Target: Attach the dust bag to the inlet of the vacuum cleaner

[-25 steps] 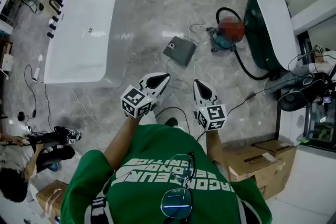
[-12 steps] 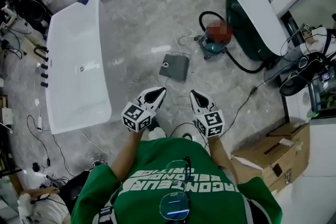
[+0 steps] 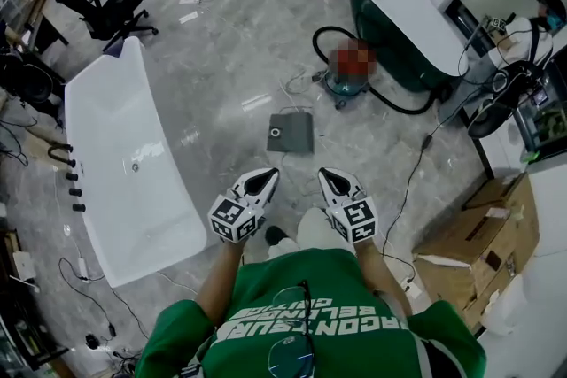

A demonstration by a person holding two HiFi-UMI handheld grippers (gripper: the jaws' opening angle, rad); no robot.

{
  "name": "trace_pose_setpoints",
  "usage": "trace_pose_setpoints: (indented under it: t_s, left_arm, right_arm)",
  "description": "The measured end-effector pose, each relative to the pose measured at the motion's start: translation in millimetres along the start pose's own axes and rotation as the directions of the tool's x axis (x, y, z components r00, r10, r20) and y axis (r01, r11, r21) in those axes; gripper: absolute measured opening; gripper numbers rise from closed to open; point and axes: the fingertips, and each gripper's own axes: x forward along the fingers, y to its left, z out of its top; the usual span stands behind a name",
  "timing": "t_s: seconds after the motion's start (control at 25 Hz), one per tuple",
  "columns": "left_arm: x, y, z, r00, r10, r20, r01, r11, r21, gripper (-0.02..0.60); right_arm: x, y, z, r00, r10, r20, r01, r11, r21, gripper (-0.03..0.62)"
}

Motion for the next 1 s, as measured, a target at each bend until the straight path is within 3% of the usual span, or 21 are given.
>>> trace_pose_setpoints:
  t_s: [0.32,0.56,1.0]
  left_arm:
    - [22,43,11,0.999,-0.05,-0.01,0.05,0.999,0.002,0.003]
    - [57,96,19,0.995,-0.088,-0.044,0.088,0.996,0.004,0.005]
    - [173,159,58,0.952,-0.276,-0.129,0.283,0.958,0.037,0.004]
  right_arm:
    - [42,-12,8,0.999,-0.037,-0.005,0.037,0.999,0.028,0.008]
    - [92,-46,17,0.997,-0.078,-0.001,0.077,0.994,0.072,0.008]
    - [159,-150,55,0.978,-0.211,0.008,0.207,0.967,0.152,0.008]
